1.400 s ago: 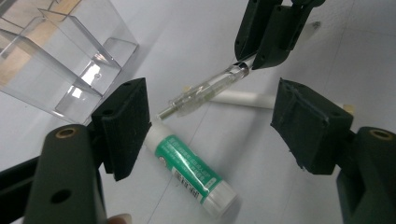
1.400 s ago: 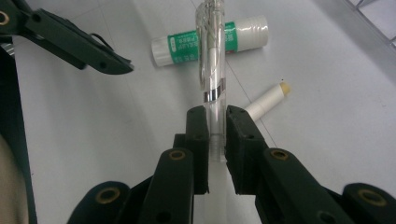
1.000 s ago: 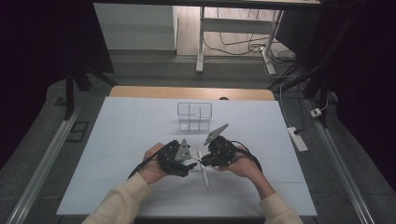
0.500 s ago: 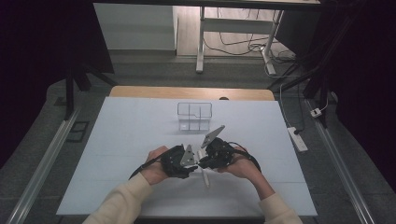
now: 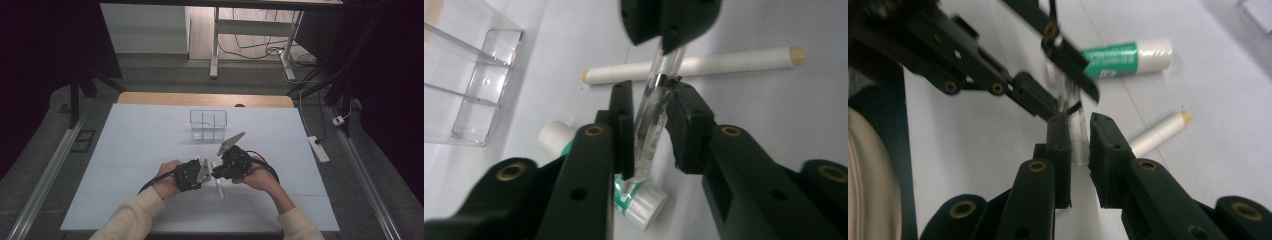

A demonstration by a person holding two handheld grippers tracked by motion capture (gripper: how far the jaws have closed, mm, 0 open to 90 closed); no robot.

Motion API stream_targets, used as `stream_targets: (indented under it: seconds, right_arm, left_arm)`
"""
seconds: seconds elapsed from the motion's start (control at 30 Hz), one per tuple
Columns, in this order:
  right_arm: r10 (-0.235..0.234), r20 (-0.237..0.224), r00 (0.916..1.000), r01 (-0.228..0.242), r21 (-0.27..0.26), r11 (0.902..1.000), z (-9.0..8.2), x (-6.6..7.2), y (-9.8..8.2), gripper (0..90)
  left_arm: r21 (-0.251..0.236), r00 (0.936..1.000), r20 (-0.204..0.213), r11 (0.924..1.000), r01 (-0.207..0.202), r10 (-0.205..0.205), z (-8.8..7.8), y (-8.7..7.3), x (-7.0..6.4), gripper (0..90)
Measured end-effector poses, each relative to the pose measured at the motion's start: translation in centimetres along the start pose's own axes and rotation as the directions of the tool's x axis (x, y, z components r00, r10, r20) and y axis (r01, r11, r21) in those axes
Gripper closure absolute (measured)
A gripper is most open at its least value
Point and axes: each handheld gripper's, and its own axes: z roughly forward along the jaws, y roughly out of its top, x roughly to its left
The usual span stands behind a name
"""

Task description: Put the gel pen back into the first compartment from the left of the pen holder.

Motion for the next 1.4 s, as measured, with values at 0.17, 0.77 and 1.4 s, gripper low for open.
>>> stream_targets:
  seconds: [0.17,0.77,1.4]
  right_arm:
    - [0.016,0.049,0.9987,-0.011,-0.097,0.9952,-0.9,0.0,0.1,78.2]
    - [0.133,0.219,0.9667,-0.04,-0.385,0.9222,-4.0,-0.8,-0.6,48.6]
    - [0.158,0.204,0.9662,-0.07,-0.382,0.9215,-3.6,-1.0,-0.8,45.8]
  left_arm:
    - [-0.02,0.9995,0.017,0.9994,0.027,-0.026,-0.2,-0.1,0.2,79.2]
    - [-0.097,0.9851,0.009,0.9804,0.172,-0.172,-1.5,-1.8,2.5,79.4]
    - [-0.15,0.9705,0.013,0.959,0.24,-0.241,-2.0,-2.4,3.1,79.3]
